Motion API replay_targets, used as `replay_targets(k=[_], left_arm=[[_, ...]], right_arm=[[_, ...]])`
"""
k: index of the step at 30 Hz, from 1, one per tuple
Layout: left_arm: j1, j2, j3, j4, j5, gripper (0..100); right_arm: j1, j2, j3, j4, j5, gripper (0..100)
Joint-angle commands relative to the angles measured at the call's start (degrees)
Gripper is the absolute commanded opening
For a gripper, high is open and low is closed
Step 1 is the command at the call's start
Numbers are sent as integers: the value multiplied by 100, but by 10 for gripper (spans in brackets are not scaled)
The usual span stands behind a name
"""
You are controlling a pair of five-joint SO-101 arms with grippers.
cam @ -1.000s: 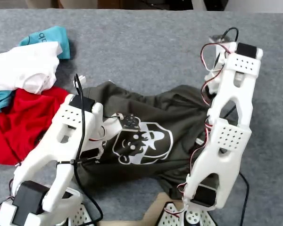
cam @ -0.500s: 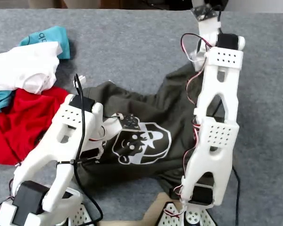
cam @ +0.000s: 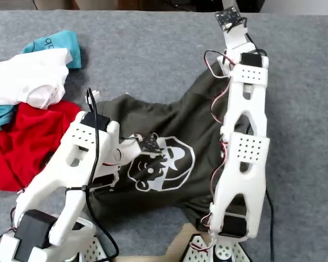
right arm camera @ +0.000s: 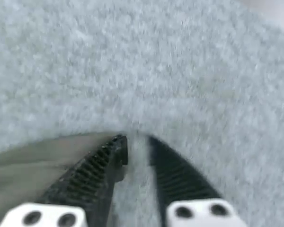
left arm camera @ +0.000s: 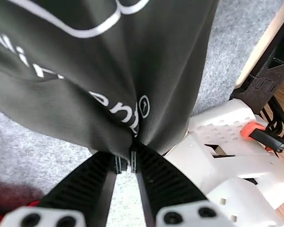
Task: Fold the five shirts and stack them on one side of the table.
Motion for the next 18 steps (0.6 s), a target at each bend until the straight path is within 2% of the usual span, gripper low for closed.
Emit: replay_targets(k=[1,3,5,9,14,18], left_arm=[[-18,-136,-18,53,0,19],[-35,-145,-44,44,35,19],[-26,-154,-44,-79,237,19],[-26,-163,-149,-440,844,19],[-44,-163,-563,-967,2092,19],[-70,-163,-949,-1345,3226,19]], right_arm=[[-154,-57,-462,-176,53,356],[-154,-119,-734,281,53,438],[-145,-189,-1042,879,53,474],[-136,-259,-1833,2303,176,434],[-268,-242,-2598,4035,352,246],[-347,-207,-2607,4536,334,24]])
